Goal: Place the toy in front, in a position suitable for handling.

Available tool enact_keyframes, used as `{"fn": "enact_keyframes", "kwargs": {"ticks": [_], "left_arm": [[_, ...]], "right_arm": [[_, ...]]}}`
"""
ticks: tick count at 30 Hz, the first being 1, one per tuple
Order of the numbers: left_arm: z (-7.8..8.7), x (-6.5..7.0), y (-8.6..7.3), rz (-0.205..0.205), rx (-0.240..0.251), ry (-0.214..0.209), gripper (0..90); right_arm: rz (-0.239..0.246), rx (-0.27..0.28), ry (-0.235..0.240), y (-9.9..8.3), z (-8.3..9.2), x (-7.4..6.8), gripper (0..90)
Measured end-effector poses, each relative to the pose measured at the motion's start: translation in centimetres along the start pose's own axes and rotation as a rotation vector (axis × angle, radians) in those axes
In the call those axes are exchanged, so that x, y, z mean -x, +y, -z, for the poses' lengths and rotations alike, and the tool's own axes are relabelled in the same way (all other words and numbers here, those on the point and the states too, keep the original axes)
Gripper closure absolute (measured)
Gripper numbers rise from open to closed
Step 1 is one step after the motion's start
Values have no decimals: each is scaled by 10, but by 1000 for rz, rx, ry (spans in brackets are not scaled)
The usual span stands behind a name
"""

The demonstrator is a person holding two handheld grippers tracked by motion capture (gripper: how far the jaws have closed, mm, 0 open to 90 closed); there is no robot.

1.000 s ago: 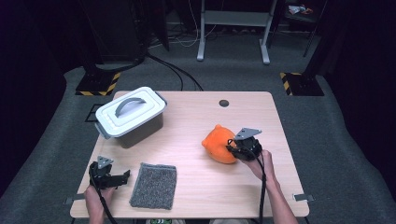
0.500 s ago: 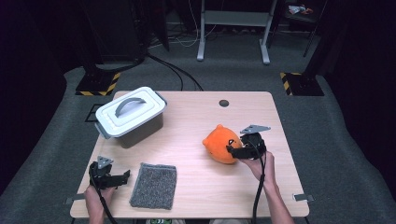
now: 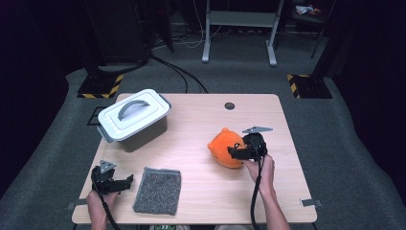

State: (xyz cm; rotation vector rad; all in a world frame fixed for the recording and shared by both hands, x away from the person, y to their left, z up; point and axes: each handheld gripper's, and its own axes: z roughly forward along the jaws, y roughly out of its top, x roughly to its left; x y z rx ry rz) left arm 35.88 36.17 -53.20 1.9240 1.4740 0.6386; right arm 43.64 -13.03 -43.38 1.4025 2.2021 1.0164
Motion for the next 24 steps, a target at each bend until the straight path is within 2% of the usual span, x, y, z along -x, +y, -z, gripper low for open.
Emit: {"fn": "enact_keyframes", "kwargs": {"ticks": [1,4,5,6,7,12,13,17,19,23,24], "left_arm": [[0,0,0,-1,-2,-1,21],[0,0,0,1,4,2,21],[0,0,0,1,5,2,21],[0,0,0,-1,-3,-1,21],[0,0,0,-1,-2,-3,21],[0,0,0,0,-2,-3,22],[0,0,0,-1,-2,-3,22],[0,0,0,0,-2,-3,22],[0,0,0,0,-2,-1,22],[0,0,0,0,-2,-1,22],[0,0,0,0,-2,-1,22]], "right_arm": [[-16,-13,1,0,-2,0,165],[-25,-21,5,-1,-7,1,187],[-54,-24,9,-3,-12,0,207],[-51,-27,4,-4,-14,2,212],[-68,-35,3,-5,-15,2,226],[-72,-54,-8,-11,-20,4,291],[-68,-56,-19,-13,-21,4,318],[-70,-46,12,-18,-21,9,507],[-44,-31,9,-19,-20,11,578],[-47,-18,46,-19,-18,15,656],[-30,-13,47,-18,-17,16,665]]}}
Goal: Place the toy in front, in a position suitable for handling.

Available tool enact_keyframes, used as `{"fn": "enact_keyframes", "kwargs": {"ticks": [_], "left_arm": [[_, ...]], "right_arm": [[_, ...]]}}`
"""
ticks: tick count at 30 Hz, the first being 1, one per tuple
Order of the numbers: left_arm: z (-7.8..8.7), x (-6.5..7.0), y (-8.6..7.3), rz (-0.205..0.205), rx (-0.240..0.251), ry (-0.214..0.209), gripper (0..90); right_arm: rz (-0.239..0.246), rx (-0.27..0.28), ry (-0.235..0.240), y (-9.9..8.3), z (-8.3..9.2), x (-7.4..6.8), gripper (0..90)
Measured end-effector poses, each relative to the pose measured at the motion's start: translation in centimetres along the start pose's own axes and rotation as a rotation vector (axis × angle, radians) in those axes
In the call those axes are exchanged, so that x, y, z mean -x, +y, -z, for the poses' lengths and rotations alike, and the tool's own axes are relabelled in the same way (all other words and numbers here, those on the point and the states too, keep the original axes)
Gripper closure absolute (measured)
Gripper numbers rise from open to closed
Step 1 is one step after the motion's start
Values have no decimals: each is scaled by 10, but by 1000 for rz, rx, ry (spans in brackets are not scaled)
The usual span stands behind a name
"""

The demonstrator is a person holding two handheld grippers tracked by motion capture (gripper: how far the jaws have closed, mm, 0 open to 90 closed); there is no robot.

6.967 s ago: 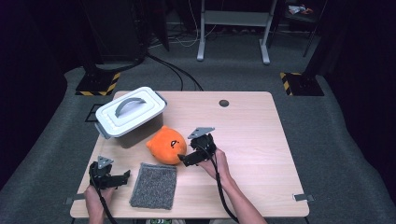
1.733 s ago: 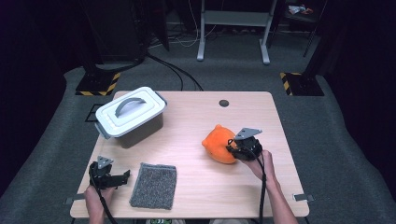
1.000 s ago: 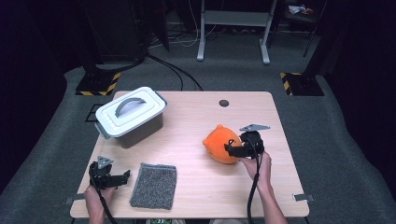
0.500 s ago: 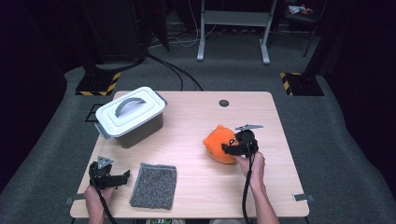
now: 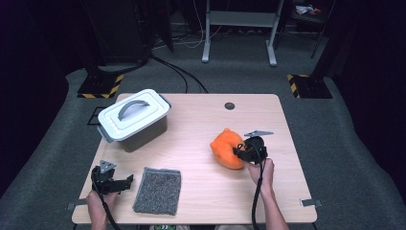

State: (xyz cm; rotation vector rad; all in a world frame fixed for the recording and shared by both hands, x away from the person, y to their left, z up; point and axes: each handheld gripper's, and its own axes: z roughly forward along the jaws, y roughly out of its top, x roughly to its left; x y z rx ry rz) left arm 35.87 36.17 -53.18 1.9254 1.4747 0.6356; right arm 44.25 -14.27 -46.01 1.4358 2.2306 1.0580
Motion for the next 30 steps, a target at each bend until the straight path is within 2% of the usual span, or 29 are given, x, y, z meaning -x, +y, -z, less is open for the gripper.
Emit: {"fn": "enact_keyframes", "kwargs": {"ticks": [2,12,16,19,22,26,28,30], "left_arm": [[0,0,0,1,6,3,22],[-1,0,0,2,9,5,22],[0,0,0,1,-1,-1,22],[-1,0,0,2,9,5,22],[0,0,0,0,-1,-1,22],[-1,0,0,2,9,5,22],[0,0,0,2,6,4,22],[-1,0,0,2,9,5,22]], "right_arm": [[0,10,24,2,3,0,678],[121,23,78,14,11,-5,683],[181,19,101,21,14,-7,683],[245,14,113,26,15,-7,683],[278,3,131,29,13,-8,682],[357,-1,170,35,9,-8,682],[388,-8,179,39,8,-10,682],[399,-17,185,41,7,-10,681]]}}
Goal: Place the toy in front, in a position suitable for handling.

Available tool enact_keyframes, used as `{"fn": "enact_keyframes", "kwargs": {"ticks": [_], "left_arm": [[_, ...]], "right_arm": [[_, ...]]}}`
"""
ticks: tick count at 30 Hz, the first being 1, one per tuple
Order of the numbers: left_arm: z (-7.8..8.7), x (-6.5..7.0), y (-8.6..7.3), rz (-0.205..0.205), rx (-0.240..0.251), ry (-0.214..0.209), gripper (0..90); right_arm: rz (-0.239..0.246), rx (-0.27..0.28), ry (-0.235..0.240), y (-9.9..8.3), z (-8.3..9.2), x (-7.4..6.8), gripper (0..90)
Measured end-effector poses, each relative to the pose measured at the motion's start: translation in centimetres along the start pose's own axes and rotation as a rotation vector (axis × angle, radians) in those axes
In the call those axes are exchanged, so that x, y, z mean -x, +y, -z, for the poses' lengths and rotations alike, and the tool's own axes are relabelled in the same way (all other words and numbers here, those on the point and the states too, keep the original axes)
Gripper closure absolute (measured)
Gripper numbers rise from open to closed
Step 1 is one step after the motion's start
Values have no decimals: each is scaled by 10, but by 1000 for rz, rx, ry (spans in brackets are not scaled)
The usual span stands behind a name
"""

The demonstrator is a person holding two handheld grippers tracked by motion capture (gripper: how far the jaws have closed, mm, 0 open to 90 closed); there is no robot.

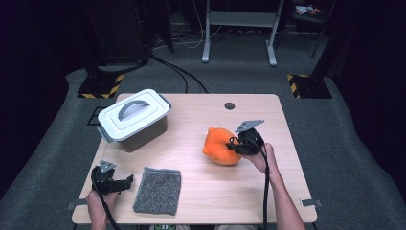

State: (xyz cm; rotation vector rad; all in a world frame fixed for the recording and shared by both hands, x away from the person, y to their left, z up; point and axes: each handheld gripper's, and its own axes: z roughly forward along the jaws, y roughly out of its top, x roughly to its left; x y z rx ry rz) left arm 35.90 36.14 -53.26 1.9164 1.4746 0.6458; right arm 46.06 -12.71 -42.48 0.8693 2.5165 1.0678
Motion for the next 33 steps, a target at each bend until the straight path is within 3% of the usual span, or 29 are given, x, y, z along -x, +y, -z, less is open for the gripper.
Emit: {"fn": "enact_keyframes", "kwargs": {"ticks": [7,11,18,21,25,26,27,30,33], "left_arm": [[0,0,0,0,-1,0,22],[0,0,0,-1,-5,-3,22],[0,0,0,0,-1,0,22],[0,0,0,-2,-6,-4,22],[0,0,0,-2,-6,-4,22],[0,0,0,0,-1,0,22],[0,0,0,0,0,-1,22],[0,0,0,0,-1,0,22],[1,0,0,-2,-9,-6,22]], "right_arm": [[67,-24,34,0,-10,6,674],[89,-58,20,-4,-20,10,650],[38,-62,6,-5,-15,13,400],[-5,-45,-6,-5,-11,11,310],[-111,0,-50,-4,-1,5,214],[-138,9,-46,-4,2,3,199],[-187,17,-77,-4,4,-1,196],[-231,8,-119,-3,5,-6,177],[-276,11,-132,-4,3,-8,176]]}}
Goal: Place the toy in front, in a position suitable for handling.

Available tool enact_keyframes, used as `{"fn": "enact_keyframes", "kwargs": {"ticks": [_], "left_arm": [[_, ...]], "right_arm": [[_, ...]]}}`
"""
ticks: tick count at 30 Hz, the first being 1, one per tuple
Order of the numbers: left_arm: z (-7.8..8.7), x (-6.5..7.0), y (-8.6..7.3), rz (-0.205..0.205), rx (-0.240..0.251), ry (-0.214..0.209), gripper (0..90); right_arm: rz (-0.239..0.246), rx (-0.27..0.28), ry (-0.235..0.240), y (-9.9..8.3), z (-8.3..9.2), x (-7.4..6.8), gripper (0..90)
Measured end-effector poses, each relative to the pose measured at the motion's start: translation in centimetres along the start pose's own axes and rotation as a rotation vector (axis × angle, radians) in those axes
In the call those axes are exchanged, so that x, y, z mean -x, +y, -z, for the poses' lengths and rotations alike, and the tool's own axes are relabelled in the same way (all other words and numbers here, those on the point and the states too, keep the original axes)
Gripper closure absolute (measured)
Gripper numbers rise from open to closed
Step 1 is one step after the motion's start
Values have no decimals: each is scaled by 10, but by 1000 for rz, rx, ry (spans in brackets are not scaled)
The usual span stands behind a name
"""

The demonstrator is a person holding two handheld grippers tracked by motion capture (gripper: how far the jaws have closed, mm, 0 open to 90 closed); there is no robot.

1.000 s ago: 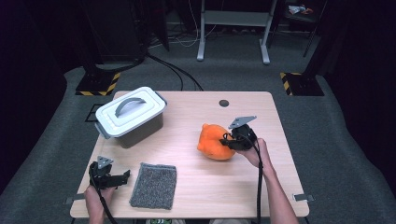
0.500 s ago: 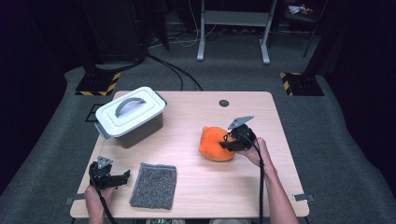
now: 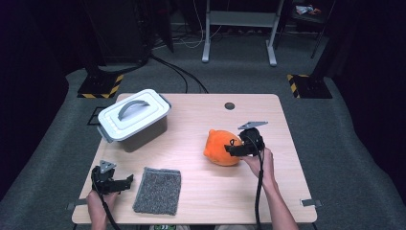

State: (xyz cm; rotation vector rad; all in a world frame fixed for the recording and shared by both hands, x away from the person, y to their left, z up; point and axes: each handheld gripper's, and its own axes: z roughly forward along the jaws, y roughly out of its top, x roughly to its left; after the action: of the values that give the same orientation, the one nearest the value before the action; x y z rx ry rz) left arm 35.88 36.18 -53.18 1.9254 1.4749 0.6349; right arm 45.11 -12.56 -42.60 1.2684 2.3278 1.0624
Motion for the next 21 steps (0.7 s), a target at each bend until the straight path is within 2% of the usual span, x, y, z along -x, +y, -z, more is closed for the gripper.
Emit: {"fn": "enact_keyframes", "kwargs": {"ticks": [6,7,10,13,16,18,21], "left_arm": [[-1,0,0,2,10,6,22],[0,0,0,1,5,4,22],[-1,0,0,2,10,5,22],[0,0,0,1,7,5,22],[0,0,0,-1,0,0,22],[0,0,0,0,0,0,22],[0,0,0,0,1,1,22]], "right_arm": [[-36,-14,-27,-1,-11,-2,193],[-27,-22,-23,-1,-13,0,199],[-53,-29,-42,-2,-19,-1,269],[-62,-38,-49,-7,-25,0,427],[-30,-28,-51,-12,-28,1,588],[-13,-16,-43,-14,-27,0,648],[22,3,-23,-13,-24,1,691]]}}
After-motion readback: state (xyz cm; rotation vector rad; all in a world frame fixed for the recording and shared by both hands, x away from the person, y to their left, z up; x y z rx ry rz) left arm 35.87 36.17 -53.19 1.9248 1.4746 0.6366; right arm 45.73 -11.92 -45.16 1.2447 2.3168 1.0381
